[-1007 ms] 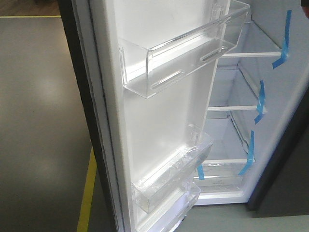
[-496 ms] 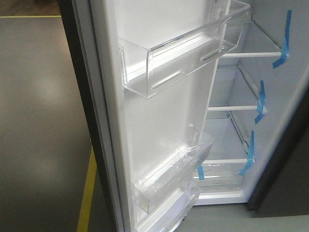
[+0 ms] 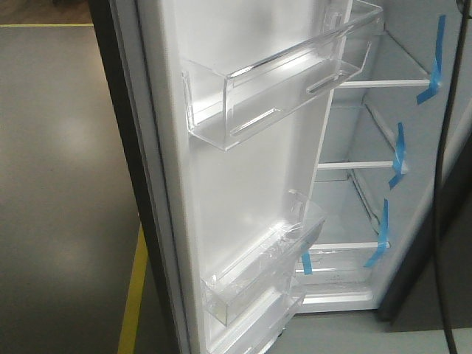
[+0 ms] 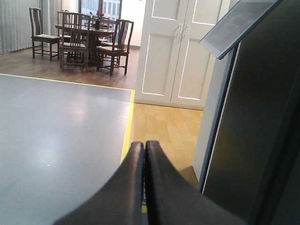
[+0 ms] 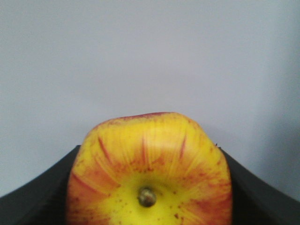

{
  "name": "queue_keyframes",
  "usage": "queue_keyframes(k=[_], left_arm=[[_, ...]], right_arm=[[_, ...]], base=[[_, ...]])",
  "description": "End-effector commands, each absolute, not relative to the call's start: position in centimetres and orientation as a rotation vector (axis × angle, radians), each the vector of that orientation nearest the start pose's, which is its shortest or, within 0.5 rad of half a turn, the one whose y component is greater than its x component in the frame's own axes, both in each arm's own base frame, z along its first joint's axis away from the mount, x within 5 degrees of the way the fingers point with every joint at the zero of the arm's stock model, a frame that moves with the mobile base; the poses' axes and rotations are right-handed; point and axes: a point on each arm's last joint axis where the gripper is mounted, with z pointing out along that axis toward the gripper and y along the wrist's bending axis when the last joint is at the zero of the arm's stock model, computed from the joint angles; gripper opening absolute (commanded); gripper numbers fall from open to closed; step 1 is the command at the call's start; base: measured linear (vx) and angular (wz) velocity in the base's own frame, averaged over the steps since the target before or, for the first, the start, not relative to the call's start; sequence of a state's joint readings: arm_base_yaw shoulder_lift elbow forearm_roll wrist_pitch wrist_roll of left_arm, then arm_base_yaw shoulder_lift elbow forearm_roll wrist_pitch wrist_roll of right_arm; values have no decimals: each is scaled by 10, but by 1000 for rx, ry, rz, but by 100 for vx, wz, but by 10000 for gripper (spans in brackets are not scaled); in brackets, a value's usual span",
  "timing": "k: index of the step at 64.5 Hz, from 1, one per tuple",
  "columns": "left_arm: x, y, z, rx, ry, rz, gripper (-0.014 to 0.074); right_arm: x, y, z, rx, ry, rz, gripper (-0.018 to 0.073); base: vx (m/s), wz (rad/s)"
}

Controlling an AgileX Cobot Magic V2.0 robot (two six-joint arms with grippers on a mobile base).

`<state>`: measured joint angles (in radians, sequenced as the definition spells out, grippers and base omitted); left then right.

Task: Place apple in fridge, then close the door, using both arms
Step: 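Move the right gripper over the upper door bin and lower the apple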

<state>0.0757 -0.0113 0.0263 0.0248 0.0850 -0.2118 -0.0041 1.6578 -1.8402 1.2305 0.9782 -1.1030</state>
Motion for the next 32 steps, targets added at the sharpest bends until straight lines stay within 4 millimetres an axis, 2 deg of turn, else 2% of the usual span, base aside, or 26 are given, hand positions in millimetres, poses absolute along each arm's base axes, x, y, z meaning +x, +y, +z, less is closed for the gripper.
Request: queue_keyframes(k=[1,17,24,32], left_arm=[[57,4,195,-199,1512,-97,-6],[57,4,195,-199,1512,-97,-6],[57,4,195,-199,1512,-97,-6],[57,4,195,-199,1512,-97,-6]], right_arm=[[348,75,496,-703,1527,667,15],[366,82,477,-726,1592,584,61],[367,82,475,-738,1604,562,141],[367,81,475,-736,1605,560,307]], base=[[0,0],[0,0],[0,0],[0,0]])
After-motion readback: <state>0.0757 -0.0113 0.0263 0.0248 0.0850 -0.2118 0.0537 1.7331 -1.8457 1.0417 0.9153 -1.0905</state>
